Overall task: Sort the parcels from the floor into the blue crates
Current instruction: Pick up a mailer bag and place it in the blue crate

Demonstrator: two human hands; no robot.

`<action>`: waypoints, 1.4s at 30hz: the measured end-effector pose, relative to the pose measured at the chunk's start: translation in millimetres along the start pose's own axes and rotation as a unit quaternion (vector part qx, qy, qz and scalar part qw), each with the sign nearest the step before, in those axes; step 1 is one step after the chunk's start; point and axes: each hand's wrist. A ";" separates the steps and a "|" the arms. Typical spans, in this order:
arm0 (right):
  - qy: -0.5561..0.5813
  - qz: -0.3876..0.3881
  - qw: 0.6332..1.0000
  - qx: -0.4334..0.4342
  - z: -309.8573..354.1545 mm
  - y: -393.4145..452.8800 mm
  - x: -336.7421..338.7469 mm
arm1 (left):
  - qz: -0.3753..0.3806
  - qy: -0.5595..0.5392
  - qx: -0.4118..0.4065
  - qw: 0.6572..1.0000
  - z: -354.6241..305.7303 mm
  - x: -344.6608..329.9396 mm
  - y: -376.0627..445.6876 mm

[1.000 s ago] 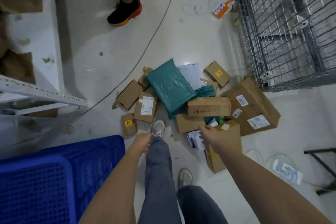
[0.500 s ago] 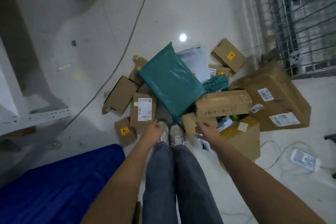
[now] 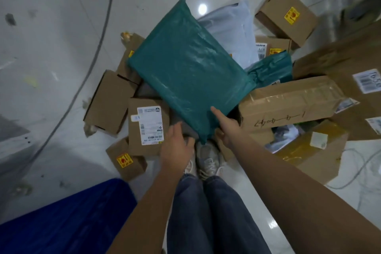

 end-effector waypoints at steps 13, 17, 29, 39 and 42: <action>0.184 0.109 0.977 0.010 12.1 27.1 -13.0 | -0.028 0.165 -0.111 0.980 -6.7 -12.9 24.9; 0.227 0.130 0.965 -0.024 14.5 31.7 -18.7 | -0.047 0.231 -0.122 0.964 -21.1 -10.1 29.6; 0.171 0.161 0.972 0.016 14.8 29.0 -5.9 | -0.152 0.330 -0.269 0.892 -39.1 3.5 25.3; 0.104 0.089 0.989 0.046 20.6 -22.9 -28.5 | -0.121 0.444 -0.236 0.856 -77.1 14.1 5.8; 0.121 0.088 0.988 0.040 19.4 -34.0 -35.5 | -0.157 0.453 -0.222 0.849 -73.8 14.8 5.4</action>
Point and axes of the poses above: each hand's wrist, its own y-axis towards the middle knuckle, its own x-axis out of the back of the hand, z = x × y, and after that the axes turned 4 degrees about y, right-handed
